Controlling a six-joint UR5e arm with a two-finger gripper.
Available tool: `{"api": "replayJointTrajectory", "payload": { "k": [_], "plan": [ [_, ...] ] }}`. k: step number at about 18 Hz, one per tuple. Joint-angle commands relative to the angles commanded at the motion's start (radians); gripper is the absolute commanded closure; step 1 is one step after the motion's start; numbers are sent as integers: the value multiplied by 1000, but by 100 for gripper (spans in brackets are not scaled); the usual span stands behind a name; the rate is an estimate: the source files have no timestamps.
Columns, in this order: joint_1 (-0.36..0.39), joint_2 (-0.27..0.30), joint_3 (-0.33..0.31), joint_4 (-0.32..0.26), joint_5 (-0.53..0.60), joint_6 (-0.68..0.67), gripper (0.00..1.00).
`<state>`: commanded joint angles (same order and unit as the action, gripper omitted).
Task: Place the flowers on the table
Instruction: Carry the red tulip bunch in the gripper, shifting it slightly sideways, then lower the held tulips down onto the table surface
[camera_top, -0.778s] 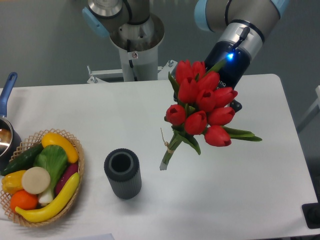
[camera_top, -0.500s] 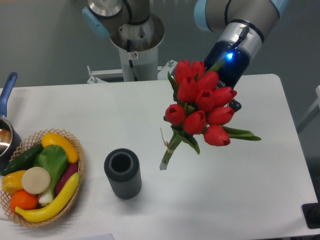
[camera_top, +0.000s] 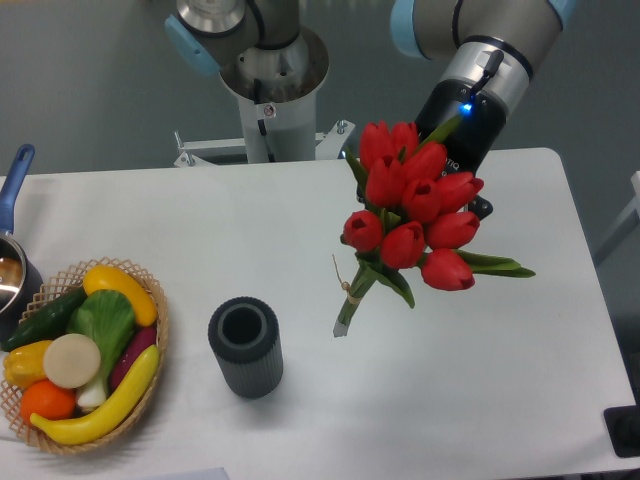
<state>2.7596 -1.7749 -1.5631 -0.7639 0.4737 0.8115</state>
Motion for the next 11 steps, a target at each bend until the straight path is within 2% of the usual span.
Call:
{"api": "replayJointTrajectory", "payload": {
  "k": [6, 9, 11],
  "plan": [
    [-5, 6, 9, 0, 114, 2, 59],
    [-14, 8, 5, -2, 212, 34, 59],
    [-46, 17, -15, -2, 311, 81, 59]
  ]
}}
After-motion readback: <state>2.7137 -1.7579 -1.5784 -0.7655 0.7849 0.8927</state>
